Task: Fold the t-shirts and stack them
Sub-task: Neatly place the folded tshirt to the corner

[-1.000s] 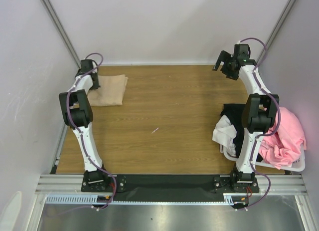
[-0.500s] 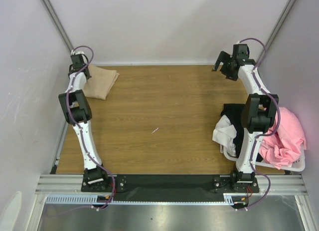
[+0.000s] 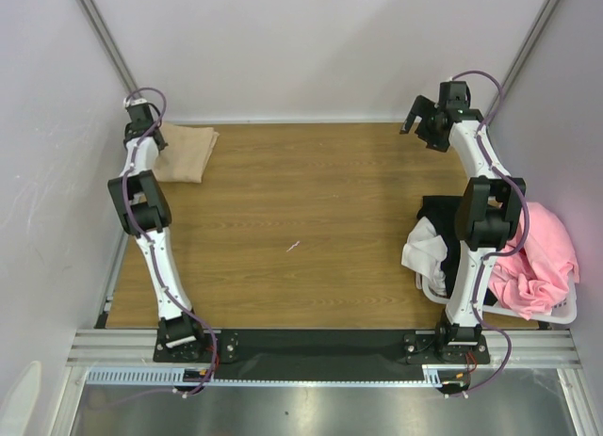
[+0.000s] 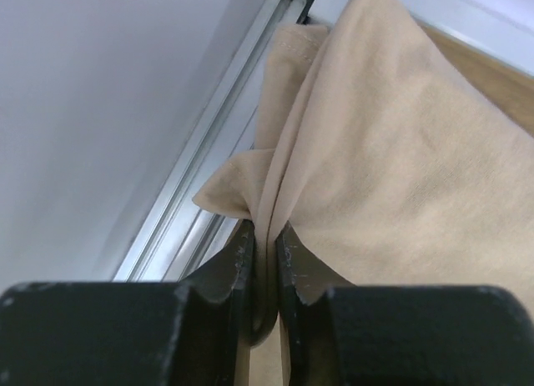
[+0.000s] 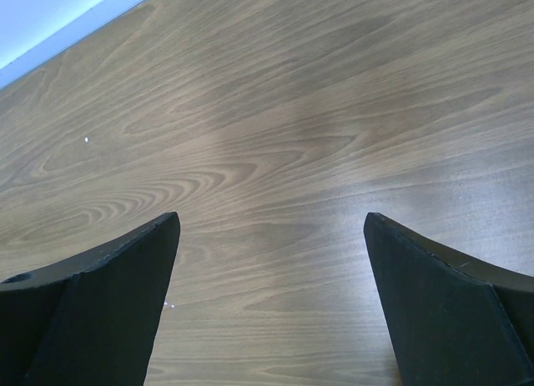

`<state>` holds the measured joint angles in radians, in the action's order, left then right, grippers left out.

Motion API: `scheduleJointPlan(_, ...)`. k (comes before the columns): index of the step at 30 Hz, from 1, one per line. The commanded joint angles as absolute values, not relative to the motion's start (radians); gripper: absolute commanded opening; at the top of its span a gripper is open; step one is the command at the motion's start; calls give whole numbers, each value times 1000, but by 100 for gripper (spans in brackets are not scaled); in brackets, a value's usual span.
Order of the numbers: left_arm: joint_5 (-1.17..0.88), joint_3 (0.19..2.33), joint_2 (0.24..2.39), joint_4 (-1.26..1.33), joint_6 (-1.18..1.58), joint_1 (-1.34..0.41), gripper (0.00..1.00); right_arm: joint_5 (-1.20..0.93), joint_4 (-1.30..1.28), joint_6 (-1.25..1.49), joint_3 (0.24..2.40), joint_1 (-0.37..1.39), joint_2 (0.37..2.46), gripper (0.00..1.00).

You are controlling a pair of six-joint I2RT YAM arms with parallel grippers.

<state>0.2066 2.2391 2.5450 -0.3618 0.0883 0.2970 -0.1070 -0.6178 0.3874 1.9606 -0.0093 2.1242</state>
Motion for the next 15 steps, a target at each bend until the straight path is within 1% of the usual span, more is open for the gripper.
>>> scheduleJointPlan(1,182,2229,2503,-357,92,307,17,-101,-604,379,1979,-3,2111,100)
scheduleJointPlan(4,230,2249,2508,-397,94,308,18,-121,-601,379,1986,-3,2115,100)
scheduleJointPlan(5,229,2246,2507,-402,94,307,27,-126,-600,379,1988,-3,2115,100)
scheduleJointPlan(7,204,2226,2493,-397,98,308,41,-138,-600,373,2005,-3,2121,100)
scheduleJointPlan(8,192,2215,2470,-390,100,307,58,-146,-601,370,2011,-3,2123,100)
scheduleJointPlan(9,180,2186,2456,-365,106,307,68,-178,-597,365,2019,-3,2123,100)
scheduleJointPlan(11,140,2155,2416,-328,107,305,83,-227,-581,365,2016,-3,2118,100)
scheduleJointPlan(14,153,2158,2384,-322,113,305,87,-262,-554,371,2003,-3,2099,100)
scheduleJointPlan(15,153,2160,2372,-324,117,305,87,-262,-549,368,1999,23,2089,100)
